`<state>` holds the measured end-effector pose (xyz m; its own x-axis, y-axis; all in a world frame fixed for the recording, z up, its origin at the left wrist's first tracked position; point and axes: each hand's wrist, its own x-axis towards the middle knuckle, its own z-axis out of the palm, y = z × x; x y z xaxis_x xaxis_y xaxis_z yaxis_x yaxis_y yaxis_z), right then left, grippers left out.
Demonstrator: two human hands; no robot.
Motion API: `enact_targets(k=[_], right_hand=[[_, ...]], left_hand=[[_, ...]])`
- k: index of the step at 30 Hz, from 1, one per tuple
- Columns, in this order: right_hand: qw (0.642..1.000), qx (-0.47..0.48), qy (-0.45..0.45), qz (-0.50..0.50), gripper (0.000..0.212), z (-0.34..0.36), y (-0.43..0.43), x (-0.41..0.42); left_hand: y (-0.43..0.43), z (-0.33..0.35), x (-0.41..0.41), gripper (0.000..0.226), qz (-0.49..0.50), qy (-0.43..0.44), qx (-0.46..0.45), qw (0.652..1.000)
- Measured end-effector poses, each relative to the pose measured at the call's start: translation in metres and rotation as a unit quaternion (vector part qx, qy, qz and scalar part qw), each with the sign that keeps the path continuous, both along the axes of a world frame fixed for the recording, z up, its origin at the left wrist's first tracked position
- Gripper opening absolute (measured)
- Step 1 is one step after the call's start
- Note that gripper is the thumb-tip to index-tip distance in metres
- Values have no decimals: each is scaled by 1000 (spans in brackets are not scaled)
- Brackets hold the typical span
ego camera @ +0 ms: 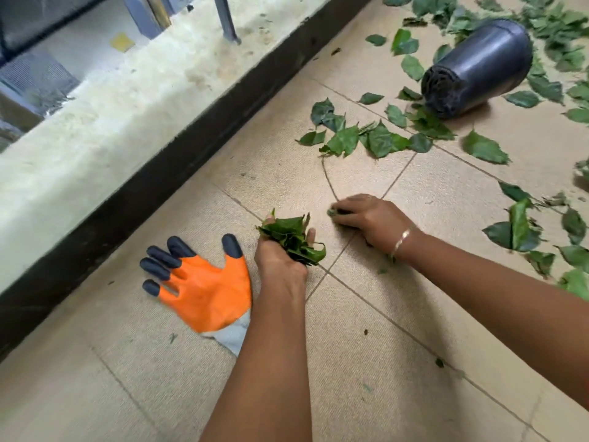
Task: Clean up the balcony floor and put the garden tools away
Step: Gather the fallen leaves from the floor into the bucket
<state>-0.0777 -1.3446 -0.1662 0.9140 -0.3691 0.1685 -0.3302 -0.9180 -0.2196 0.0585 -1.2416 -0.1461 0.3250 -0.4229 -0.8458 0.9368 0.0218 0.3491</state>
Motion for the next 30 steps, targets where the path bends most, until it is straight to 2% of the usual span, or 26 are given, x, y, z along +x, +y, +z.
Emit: enact_targets(k=[2, 4, 5, 7, 9, 11, 12, 14, 15, 16, 17, 19, 20, 21, 22, 23, 24, 25, 26, 27, 28, 30], right_hand=[[997, 30, -35, -61, 19, -7, 10, -14], [983, 107, -81, -124, 17, 2, 17, -16], [967, 173, -106, -157, 19, 11, 19, -15], [911, 320, -154, -209, 23, 30, 28, -10], [876, 404, -168, -205, 35, 39, 39, -7], [877, 403, -168, -201, 37, 39, 46, -8], [895, 361, -156, -209, 31, 36, 46, -11], [951, 209, -129, -185, 24, 33, 41, -16], [966, 173, -121, -146, 23, 30, 37, -20], [967, 201, -112, -112, 22, 29, 35, -24], [950, 277, -105, -96, 23, 31, 35, -28], [868, 465, -131, -118, 28, 33, 34, -37], [825, 517, -175, -145, 32, 33, 35, -43], [798, 530, -225, -179, 36, 32, 37, -49], [799, 506, -249, -207, 37, 29, 37, -56], [836, 453, -220, -221, 38, 26, 35, -63], [888, 392, -113, -213, 51, 25, 34, -69], [923, 333, 34, -187, 72, 18, 35, -74], [937, 272, 155, -155, 86, 11, 37, -77], [945, 216, 208, -129, 87, 6, 45, -78], [962, 166, 184, -111, 75, 2, 53, -77], [982, 131, 61, -118, 38, -7, 68, -81]], left_hand=[[0, 2, -7, 31, -30, 2, -1, 1000], [-1, 3, -16, 29, -62, 13, -1, 998], [-2, 2, -19, 27, -72, 23, -6, 997], [-4, 2, -25, 24, -86, 43, -31, 995], [-7, 3, -31, 26, -112, 54, -64, 990], [-9, 6, -37, 37, -143, 57, -86, 984], [-9, 8, -41, 40, -158, 59, -94, 981], [-9, 7, -45, 30, -173, 67, -104, 977], [-10, 6, -45, 20, -170, 70, -104, 977], [-13, 5, -44, 12, -163, 67, -95, 980], [-16, 3, -44, 10, -160, 58, -83, 982], [-21, 2, -45, 10, -169, 20, -60, 984], [-24, 2, -46, 7, -174, 0, -49, 984], [-26, 5, -46, 4, -177, -18, -41, 983], [-26, 6, -45, 8, -179, -33, -28, 983], [-24, 5, -43, 15, -178, -43, -16, 983], [-20, 3, -40, 19, -177, -50, -9, 983], [-16, 1, -38, 20, -183, -54, -8, 982], [-13, -1, -36, 19, -193, -58, -9, 979], [-11, -1, -36, 17, -206, -62, -10, 977], [-10, -1, -38, 16, -218, -68, -7, 973], [-9, 2, -43, 17, -237, -68, -7, 969]])
